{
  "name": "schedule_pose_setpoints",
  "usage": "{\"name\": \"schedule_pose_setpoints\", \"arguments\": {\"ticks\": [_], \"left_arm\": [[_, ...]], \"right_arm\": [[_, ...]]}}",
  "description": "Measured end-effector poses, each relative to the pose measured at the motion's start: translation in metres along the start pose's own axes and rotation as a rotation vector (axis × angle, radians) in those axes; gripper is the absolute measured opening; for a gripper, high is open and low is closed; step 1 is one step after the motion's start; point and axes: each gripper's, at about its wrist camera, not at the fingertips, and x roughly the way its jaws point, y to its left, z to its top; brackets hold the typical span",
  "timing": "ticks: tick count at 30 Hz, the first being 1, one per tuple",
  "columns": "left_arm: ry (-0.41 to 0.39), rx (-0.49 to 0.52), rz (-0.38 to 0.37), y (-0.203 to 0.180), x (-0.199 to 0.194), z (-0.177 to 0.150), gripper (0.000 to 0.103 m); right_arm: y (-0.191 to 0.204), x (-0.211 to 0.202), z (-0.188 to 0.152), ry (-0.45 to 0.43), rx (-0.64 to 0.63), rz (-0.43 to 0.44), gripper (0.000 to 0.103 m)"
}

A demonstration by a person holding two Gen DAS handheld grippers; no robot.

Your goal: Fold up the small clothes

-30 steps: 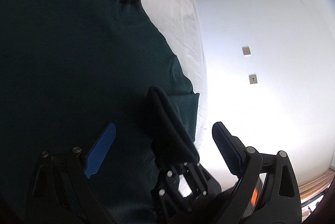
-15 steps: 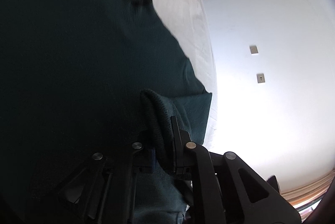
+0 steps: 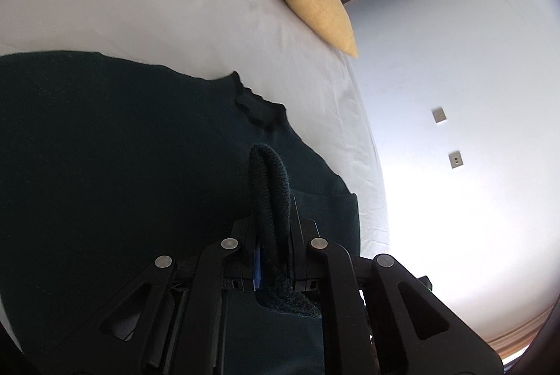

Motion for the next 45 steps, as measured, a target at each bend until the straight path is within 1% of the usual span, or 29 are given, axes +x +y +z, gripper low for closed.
{"name": "schedule_pose_setpoints", "arguments": {"ticks": [2,6,7,8,12,14,15,17,19,20,23,26,28,30,32,33,35,37,39,40,42,44,45], "left_arm": [[-0.006,0.000,0.019,0.007,-0.009,-0.002,0.008],[-0.021,-0.032,0.056,0.032,-0.016,0.003,0.008],[-0.023,-0.043,0.067,0.038,-0.011,0.007,0.008],[-0.022,-0.049,0.073,0.045,-0.022,0.005,0.008],[-0.012,-0.060,0.103,0.064,-0.009,0.010,0.008],[-0.001,-0.062,0.120,0.071,0.000,0.009,0.008],[0.006,-0.069,0.125,0.075,-0.001,0.008,0.009],[0.015,-0.081,0.138,0.089,0.006,0.005,0.009],[0.019,-0.096,0.135,0.101,0.013,0.007,0.009],[0.018,-0.100,0.132,0.105,0.017,0.009,0.009],[0.009,-0.094,0.136,0.109,0.022,0.014,0.009],[0.010,-0.095,0.132,0.114,0.019,0.011,0.009],[0.011,-0.087,0.128,0.117,0.020,0.010,0.009],[0.020,-0.082,0.130,0.106,0.015,0.004,0.010],[0.025,-0.074,0.143,0.105,0.008,0.004,0.010],[0.018,-0.064,0.157,0.101,0.002,0.003,0.010],[-0.008,-0.036,0.213,0.097,-0.015,0.002,0.010],[-0.032,-0.004,0.317,0.093,-0.031,0.000,0.010],[-0.069,0.035,0.387,0.086,-0.044,-0.001,0.010],[-0.094,0.066,0.397,0.078,-0.050,-0.003,0.010],[-0.115,0.155,0.373,0.055,-0.051,-0.008,0.010],[-0.095,0.248,0.373,0.032,-0.038,-0.014,0.010],[-0.082,0.272,0.375,0.027,-0.030,-0.016,0.010]], "right_arm": [[-0.010,0.005,0.007,-0.022,0.060,0.005,0.070],[-0.013,0.008,0.028,-0.060,0.086,0.026,0.069],[-0.011,0.009,0.032,-0.065,0.084,0.020,0.069],[-0.013,0.014,0.035,-0.065,0.083,0.013,0.069],[-0.007,0.018,0.038,-0.065,0.052,-0.002,0.071],[-0.006,0.017,0.037,-0.092,0.027,0.004,0.070],[-0.012,0.008,0.039,-0.107,0.025,0.006,0.070],[-0.021,0.002,0.038,-0.148,0.030,0.012,0.065],[-0.028,0.003,0.035,-0.170,0.043,0.023,0.058],[-0.027,0.004,0.034,-0.174,0.032,0.028,0.058],[-0.020,0.007,0.027,-0.160,-0.006,0.011,0.061],[-0.017,0.006,0.026,-0.132,0.008,0.003,0.065],[-0.013,0.000,0.024,-0.104,0.001,-0.028,0.065],[-0.003,-0.009,0.020,-0.089,-0.040,-0.070,0.067],[0.014,-0.015,0.018,-0.083,-0.112,-0.079,0.067],[0.023,-0.016,0.017,-0.081,-0.150,-0.087,0.067],[0.039,-0.017,0.020,-0.082,-0.223,-0.104,0.067],[0.053,-0.011,0.027,-0.079,-0.291,-0.131,0.067],[0.061,0.000,0.037,-0.061,-0.330,-0.145,0.067],[0.064,0.007,0.044,-0.048,-0.343,-0.143,0.067],[0.066,0.020,0.060,-0.018,-0.343,-0.129,0.067],[0.065,0.033,0.076,0.003,-0.325,-0.122,0.067],[0.063,0.039,0.085,0.010,-0.317,-0.132,0.067]]}}
